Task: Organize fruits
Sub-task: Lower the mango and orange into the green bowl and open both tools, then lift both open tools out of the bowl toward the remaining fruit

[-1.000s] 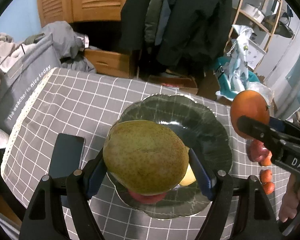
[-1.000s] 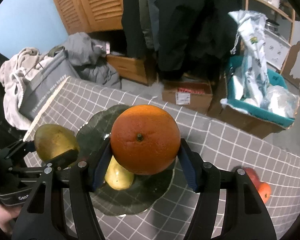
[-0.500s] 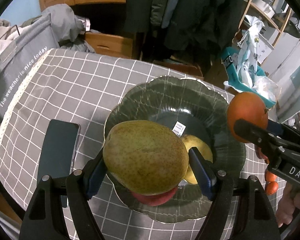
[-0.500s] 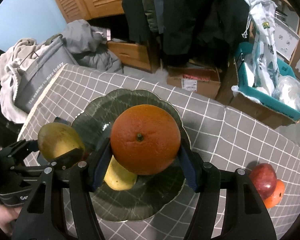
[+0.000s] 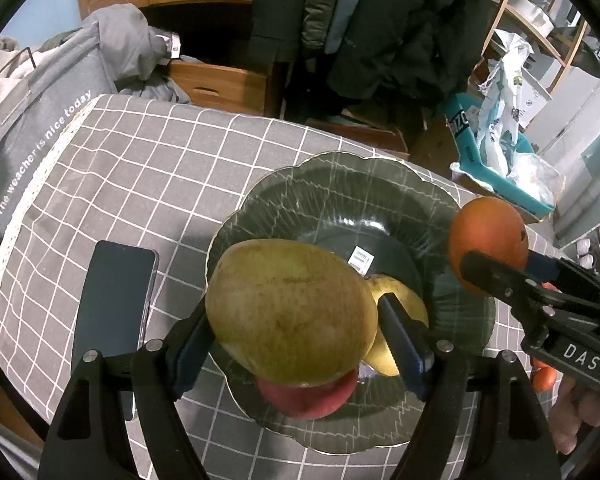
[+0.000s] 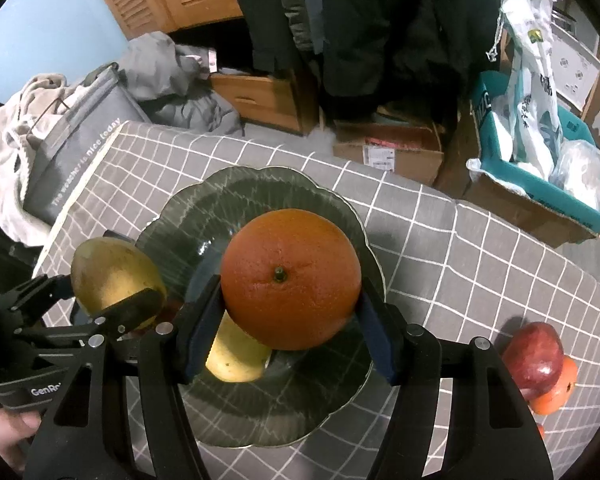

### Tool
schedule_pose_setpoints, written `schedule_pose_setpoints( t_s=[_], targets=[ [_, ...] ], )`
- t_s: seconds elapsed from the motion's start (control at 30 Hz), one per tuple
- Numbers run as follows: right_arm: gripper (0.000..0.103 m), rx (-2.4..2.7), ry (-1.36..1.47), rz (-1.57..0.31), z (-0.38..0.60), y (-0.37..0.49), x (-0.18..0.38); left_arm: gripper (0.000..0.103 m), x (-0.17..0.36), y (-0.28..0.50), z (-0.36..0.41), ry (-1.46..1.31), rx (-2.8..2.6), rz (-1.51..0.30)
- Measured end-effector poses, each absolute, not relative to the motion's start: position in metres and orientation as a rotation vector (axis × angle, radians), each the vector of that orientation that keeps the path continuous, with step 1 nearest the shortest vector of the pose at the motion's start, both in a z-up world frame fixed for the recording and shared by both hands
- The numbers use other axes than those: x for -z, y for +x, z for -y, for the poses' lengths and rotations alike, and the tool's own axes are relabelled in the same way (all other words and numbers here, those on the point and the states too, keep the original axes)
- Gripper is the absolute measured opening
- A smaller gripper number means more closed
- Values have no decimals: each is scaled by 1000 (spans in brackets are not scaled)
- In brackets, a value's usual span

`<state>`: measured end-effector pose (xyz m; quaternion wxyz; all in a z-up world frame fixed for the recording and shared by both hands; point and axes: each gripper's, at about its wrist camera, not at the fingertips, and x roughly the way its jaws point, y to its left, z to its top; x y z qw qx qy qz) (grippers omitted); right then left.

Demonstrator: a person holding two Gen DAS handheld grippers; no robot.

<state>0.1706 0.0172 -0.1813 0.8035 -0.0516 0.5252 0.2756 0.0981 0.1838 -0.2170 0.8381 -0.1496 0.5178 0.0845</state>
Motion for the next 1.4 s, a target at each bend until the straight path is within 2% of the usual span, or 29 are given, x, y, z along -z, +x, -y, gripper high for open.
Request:
schedule_pose_setpoints(
  t_s=[0.13,0.73,0.87,1.4],
  targets=[
    [65,-582,-100,-1148,-16,173,187,85,218,99,-186,-300,-213,-1107],
    [69,-556,-127,-1212,-22,177,207,85,213,96,-183,-303,-197,-1096],
    [81,-575,-117,-1135,-22,175,190,85,212,94,-184,-308,-200,-1093],
    [81,-498,-150,-1053,-1,171,152,85,189,87,-173,-302,-171,-1046]
  ],
)
